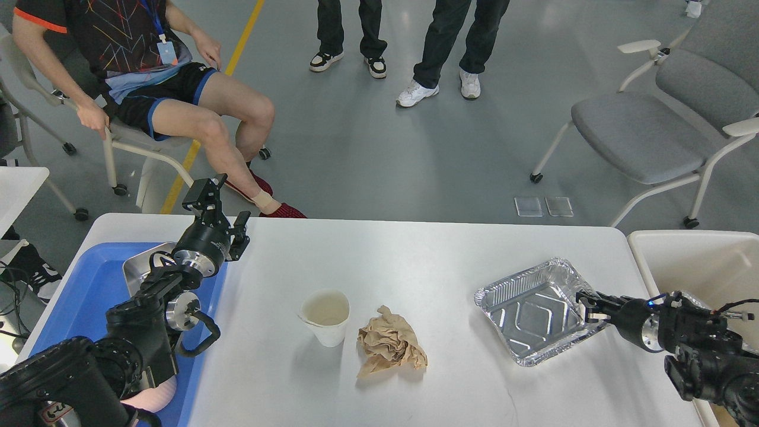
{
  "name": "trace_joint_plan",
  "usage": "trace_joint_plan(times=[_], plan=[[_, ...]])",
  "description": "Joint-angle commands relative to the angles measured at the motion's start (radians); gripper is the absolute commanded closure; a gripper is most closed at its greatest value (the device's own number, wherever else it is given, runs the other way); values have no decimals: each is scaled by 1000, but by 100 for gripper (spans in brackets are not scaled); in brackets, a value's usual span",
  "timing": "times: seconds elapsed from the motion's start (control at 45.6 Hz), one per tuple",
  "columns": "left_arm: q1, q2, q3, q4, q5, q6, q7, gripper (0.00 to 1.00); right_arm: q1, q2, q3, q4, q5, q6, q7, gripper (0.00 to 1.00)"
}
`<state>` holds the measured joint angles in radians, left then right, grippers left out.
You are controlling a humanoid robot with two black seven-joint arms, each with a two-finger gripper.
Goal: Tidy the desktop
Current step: 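Grasp the foil tray rim with the right gripper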
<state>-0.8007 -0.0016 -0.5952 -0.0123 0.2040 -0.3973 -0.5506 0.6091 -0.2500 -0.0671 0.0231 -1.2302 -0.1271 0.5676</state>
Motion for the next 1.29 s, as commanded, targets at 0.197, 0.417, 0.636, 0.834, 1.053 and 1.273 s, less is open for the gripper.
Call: trace_joint_plan(times=[0.197,0.417,0.636,0.834,1.053,1.273], plan=[[-3,-6,2,0,0,1,0,3,1,0,7,-23,3,1,0,70],[-3,-8,2,0,0,1,0,3,0,0,9,-26,5,3,0,87],[-3,-8,2,0,0,1,0,3,-2,-3,4,-26,31,4,3,99],[-3,-8,2,0,0,1,0,3,-2,-2,4,-26,31,6,5,100],[-2,-8,2,0,0,1,0,3,-9,-2,4,-25,31,10,8,100],[-3,-6,2,0,0,1,0,3,-8,0,4,-23,38,40,8,100]])
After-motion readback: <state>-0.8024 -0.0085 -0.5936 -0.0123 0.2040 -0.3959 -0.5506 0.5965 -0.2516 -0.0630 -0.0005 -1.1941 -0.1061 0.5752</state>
